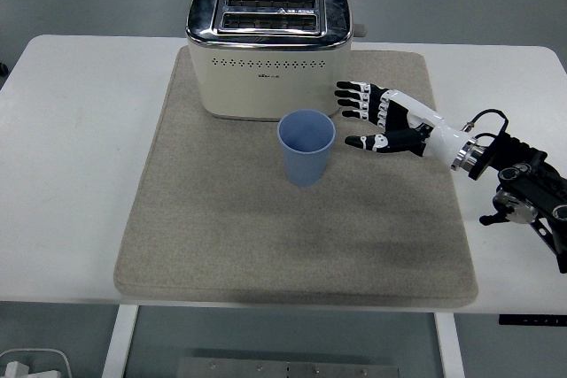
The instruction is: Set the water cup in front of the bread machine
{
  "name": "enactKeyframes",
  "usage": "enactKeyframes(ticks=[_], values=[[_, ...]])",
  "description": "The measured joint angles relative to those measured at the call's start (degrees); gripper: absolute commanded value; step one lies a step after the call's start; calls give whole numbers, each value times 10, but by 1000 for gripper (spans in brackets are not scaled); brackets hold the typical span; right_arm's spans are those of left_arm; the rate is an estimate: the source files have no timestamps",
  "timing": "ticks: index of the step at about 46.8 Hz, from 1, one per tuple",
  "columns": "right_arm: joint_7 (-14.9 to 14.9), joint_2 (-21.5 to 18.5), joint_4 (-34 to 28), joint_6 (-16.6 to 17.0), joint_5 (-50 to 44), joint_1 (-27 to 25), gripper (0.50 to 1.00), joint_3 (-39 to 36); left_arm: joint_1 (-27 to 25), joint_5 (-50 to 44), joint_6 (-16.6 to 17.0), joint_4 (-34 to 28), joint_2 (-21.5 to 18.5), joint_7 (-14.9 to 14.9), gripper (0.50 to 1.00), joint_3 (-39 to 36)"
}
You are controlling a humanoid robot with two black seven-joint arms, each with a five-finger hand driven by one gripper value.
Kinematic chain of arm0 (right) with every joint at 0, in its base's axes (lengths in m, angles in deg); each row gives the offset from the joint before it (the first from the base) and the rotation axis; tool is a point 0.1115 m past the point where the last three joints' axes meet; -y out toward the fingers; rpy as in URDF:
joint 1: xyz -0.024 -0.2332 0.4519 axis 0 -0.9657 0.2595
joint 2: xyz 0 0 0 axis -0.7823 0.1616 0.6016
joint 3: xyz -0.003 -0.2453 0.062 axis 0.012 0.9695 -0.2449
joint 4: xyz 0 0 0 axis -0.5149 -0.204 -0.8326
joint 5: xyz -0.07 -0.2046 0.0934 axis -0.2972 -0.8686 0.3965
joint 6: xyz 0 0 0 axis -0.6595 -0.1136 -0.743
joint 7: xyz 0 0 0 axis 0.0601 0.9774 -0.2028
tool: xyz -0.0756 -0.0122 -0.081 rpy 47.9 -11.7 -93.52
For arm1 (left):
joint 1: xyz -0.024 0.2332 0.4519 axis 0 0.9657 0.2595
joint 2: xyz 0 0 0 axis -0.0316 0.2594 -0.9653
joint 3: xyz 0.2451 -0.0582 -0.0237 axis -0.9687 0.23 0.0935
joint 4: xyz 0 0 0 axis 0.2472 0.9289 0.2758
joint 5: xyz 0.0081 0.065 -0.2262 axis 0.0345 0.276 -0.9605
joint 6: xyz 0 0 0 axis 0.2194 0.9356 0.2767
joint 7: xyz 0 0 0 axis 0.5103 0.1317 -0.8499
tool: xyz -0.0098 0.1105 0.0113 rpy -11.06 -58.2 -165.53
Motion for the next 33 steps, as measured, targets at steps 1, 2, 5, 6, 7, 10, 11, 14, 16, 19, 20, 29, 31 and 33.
enactKeyframes(ticks=[1,2,5,6,7,10,11,14,16,19,20,29,31,33], values=[[0,3,0,0,1,0,928,0,0,0,0,0,0,0,1000,0],[0,5,0,0,3,0,928,0,0,0,0,0,0,0,1000,0],[1,14,0,0,10,0,928,0,0,0,0,0,0,0,1000,0],[1,17,0,0,12,0,928,0,0,0,0,0,0,0,1000,0],[1,19,0,0,14,0,928,0,0,0,0,0,0,0,1000,0],[12,24,-3,0,26,1,928,-1,0,0,0,0,0,0,1000,0],[22,25,-6,0,34,1,928,-1,0,0,0,0,0,0,1000,0],[48,25,-14,0,57,1,928,-2,0,0,0,0,0,0,1000,0],[64,25,-19,-1,77,1,928,-5,0,0,0,0,0,0,1000,0],[79,25,-26,-3,109,6,928,-9,0,0,0,0,0,0,1000,0],[83,25,-29,-4,117,8,928,-10,0,0,0,0,0,0,1000,0],[108,18,-63,-10,197,33,928,-11,0,0,0,0,0,0,1000,0],[112,16,-73,-9,213,39,928,-11,0,0,0,0,0,0,1000,0],[117,13,-85,-10,230,45,928,-12,0,0,0,0,0,0,1000,0]])
